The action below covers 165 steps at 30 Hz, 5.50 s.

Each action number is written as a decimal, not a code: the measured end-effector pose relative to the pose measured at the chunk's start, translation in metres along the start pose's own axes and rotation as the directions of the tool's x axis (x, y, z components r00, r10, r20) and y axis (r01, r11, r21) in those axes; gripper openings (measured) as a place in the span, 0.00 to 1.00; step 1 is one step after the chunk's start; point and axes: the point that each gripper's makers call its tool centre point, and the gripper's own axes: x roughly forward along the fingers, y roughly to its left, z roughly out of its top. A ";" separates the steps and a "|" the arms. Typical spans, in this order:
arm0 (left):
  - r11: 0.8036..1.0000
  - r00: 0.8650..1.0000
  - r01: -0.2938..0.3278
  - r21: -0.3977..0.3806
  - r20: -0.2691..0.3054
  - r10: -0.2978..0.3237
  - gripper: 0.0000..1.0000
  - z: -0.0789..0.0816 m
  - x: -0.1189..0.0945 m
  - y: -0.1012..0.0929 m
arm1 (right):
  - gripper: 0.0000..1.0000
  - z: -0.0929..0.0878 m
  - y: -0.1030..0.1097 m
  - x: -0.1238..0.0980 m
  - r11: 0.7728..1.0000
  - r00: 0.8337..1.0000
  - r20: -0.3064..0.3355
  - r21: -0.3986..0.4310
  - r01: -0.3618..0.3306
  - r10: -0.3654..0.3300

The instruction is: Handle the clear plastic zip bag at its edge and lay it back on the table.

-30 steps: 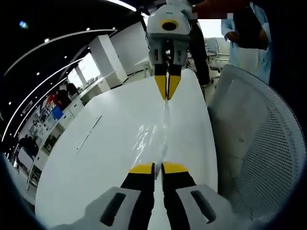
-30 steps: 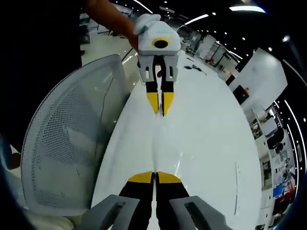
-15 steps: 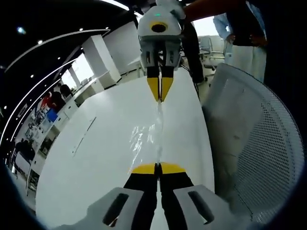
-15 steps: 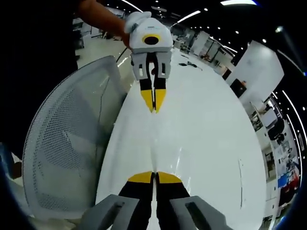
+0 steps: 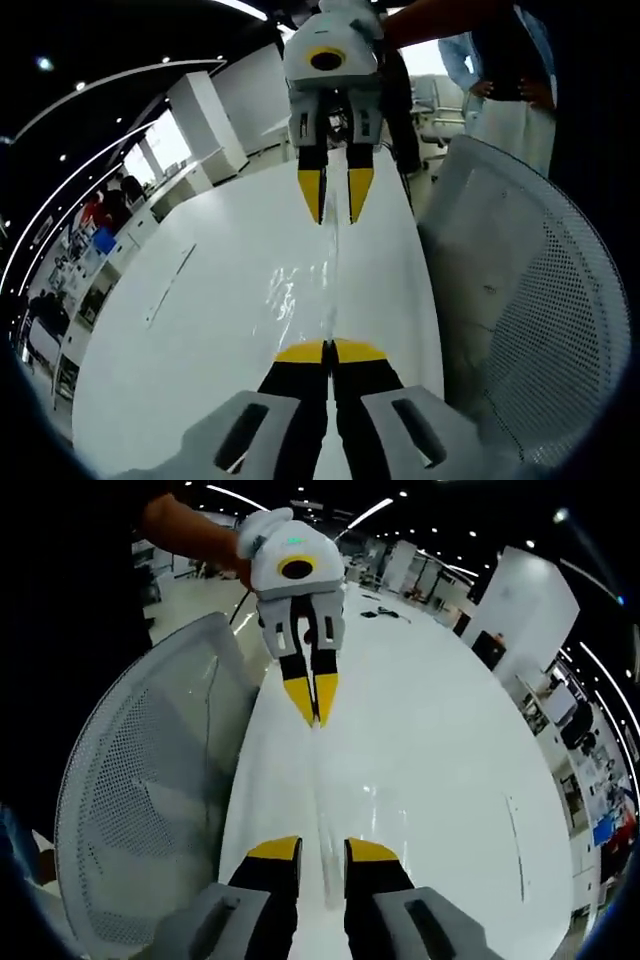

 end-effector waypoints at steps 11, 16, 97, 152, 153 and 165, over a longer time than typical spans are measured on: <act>1.000 1.000 0.010 -0.009 -0.006 -0.010 0.00 0.004 0.003 -0.002 | 0.16 0.027 0.002 0.011 1.000 0.999 0.047 0.011 0.001 -0.001; 1.000 1.000 0.014 -0.014 -0.004 -0.014 0.00 0.006 0.004 -0.003 | 0.15 0.034 0.002 0.015 1.000 0.998 0.065 0.022 -0.003 0.002; 0.997 0.997 0.064 -0.038 -0.034 -0.065 0.00 0.000 0.017 -0.017 | 0.00 0.048 0.015 0.063 0.997 0.995 0.065 0.032 -0.072 0.070; 0.989 0.993 0.099 -0.106 -0.051 -0.104 0.00 -0.001 0.022 -0.024 | 0.00 0.033 0.019 0.061 0.993 0.997 0.006 0.083 -0.083 0.083; 0.990 0.993 0.098 -0.106 -0.051 -0.104 0.00 -0.001 0.022 -0.024 | 0.00 0.033 0.020 0.061 0.993 0.997 0.006 0.083 -0.083 0.083; 0.989 0.994 0.100 -0.113 -0.043 -0.105 0.00 0.002 0.030 -0.023 | 0.00 0.034 0.021 0.059 0.992 0.997 0.018 0.093 -0.082 0.081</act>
